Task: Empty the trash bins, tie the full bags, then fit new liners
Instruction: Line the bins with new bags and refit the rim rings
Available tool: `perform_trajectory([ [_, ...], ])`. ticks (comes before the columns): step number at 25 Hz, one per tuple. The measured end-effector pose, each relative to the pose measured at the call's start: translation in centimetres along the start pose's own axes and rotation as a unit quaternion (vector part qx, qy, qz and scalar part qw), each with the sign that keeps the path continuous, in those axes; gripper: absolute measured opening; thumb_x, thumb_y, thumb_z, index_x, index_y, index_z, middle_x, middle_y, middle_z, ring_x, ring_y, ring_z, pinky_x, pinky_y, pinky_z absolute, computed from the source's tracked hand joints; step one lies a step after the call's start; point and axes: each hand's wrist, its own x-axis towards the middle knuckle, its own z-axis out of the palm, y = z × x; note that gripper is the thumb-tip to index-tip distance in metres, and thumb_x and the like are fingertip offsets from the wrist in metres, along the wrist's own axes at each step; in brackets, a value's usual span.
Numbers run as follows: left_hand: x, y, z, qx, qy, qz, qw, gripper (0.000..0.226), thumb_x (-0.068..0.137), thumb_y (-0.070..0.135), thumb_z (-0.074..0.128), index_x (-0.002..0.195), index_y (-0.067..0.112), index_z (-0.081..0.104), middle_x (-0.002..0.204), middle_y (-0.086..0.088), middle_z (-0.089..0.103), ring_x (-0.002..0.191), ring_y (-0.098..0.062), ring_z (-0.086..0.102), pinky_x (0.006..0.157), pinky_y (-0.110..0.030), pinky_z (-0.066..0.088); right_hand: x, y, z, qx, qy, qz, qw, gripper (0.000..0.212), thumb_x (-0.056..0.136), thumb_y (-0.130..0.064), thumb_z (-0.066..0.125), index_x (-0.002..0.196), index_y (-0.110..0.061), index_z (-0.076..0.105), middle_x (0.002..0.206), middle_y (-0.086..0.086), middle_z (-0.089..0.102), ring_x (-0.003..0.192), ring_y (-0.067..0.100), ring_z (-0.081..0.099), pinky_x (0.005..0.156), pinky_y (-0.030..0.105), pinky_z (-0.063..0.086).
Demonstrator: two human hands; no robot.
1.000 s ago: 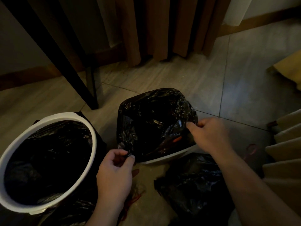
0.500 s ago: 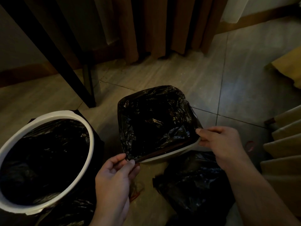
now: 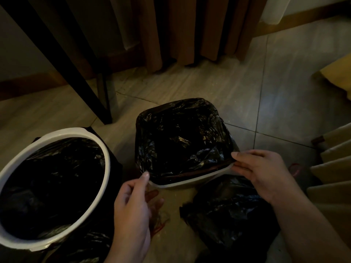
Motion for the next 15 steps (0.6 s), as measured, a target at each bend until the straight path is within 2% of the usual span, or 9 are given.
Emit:
perform_trajectory([
  [2,0.4,0.3,0.2,0.07,0.001,0.026,0.997,0.034,0.083,0.05,0.083,0.081,0.02,0.069,0.092,-0.012,0.077,0.081,-0.026,0.074,0.059,-0.034,0.059,-0.1,0.0,0.0,-0.002,-0.012,-0.001,1.0,0.034,0.073,-0.008,0.085,0.095,0.012,0.07,0.099,0.031,0.076,0.092,0.043,0.078,0.073,0.037,0.065],
  [3,0.7,0.5,0.3,0.09,0.007,0.031,0.995,0.034,0.082,0.049,0.085,0.08,0.02,0.068,0.094,-0.015,0.077,0.084,-0.028,0.074,0.06,-0.035,0.059,-0.2,0.0,0.0,-0.005,-0.012,-0.002,1.0,0.033,0.072,-0.009,0.085,0.094,0.011,0.07,0.097,0.031,0.077,0.091,0.043,0.078,0.072,0.037,0.065],
  [6,1.4,0.7,0.3,0.094,0.022,0.023,0.995,0.024,0.091,0.03,0.082,0.074,0.02,0.068,0.088,-0.017,0.075,0.08,-0.024,0.074,0.059,-0.031,0.058,-0.2,-0.1,0.1,-0.032,0.005,-0.004,0.999,0.037,0.067,-0.014,0.087,0.09,0.01,0.071,0.092,0.025,0.078,0.086,0.037,0.079,0.071,0.036,0.066],
  [9,1.5,0.5,0.2,0.08,0.018,0.024,0.996,0.03,0.095,0.022,0.078,0.067,0.024,0.068,0.08,-0.007,0.071,0.077,-0.019,0.071,0.058,-0.028,0.058,-0.3,-0.1,0.3,-0.051,0.015,-0.005,0.999,0.041,0.062,-0.015,0.088,0.091,0.009,0.072,0.087,0.022,0.077,0.08,0.031,0.078,0.072,0.034,0.066],
  [13,0.8,0.1,0.1,0.062,0.024,0.018,0.998,0.015,0.098,0.017,0.075,0.085,0.013,0.068,0.086,-0.012,0.073,0.081,-0.023,0.074,0.068,-0.036,0.063,-0.5,-0.2,0.4,-0.025,0.023,-0.002,0.999,0.025,0.067,-0.001,0.085,0.086,0.007,0.071,0.078,0.015,0.078,0.075,0.027,0.079,0.065,0.028,0.064],
  [15,0.3,0.2,0.0,0.044,0.029,0.029,0.998,0.008,0.096,0.007,0.075,0.096,0.009,0.066,0.093,-0.016,0.071,0.086,-0.026,0.075,0.068,-0.033,0.064,-0.4,-0.1,0.4,-0.014,0.033,0.0,0.999,0.017,0.075,0.008,0.081,0.087,0.008,0.069,0.074,0.014,0.077,0.074,0.026,0.079,0.065,0.028,0.064],
])
